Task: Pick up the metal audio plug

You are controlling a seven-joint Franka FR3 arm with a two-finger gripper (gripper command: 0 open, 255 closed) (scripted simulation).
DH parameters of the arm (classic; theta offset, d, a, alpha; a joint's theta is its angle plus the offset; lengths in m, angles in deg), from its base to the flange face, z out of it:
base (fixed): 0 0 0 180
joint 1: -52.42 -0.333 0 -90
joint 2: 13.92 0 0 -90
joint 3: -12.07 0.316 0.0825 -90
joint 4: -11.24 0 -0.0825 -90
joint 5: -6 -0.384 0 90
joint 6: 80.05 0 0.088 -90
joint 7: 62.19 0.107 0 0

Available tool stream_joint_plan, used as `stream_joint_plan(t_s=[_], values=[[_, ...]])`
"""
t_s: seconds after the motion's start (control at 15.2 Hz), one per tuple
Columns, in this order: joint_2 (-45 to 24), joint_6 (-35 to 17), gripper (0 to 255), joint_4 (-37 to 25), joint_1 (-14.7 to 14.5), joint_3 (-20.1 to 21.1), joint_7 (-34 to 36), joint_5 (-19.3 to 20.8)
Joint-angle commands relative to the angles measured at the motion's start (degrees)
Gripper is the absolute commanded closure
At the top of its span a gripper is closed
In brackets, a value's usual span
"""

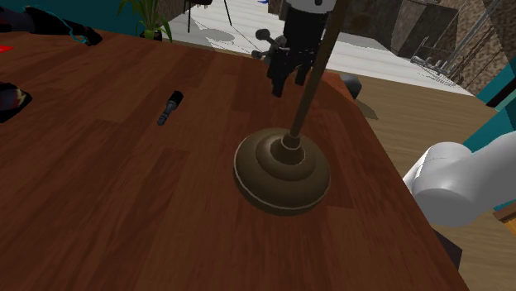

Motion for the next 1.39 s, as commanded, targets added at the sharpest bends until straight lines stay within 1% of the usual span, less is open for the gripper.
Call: stream_joint_plan(t_s=[0.0,0.33,0.59,0.86,1.12,1.19,1.32], values=[[-2.96,-1.54,0,-2.38,-0.41,1.53,1.15,-0.1],[-11.02,-3.99,0,-10.1,-1.5,5.58,4.9,0.85],[-18.03,-5.15,0,-17.36,-2.6,8.76,8.23,2.97],[-25.7,-5.36,0,-25.79,-4.39,11.66,11.83,6.44],[-34.18,-4.33,0,-35.81,-7.44,13.94,15.45,11.17],[-35.01,-4.15,0,-36.84,-7.86,14.05,15.76,11.65],[-34.65,-5.83,0,-34.86,-7.73,13.95,15.7,11.46]])
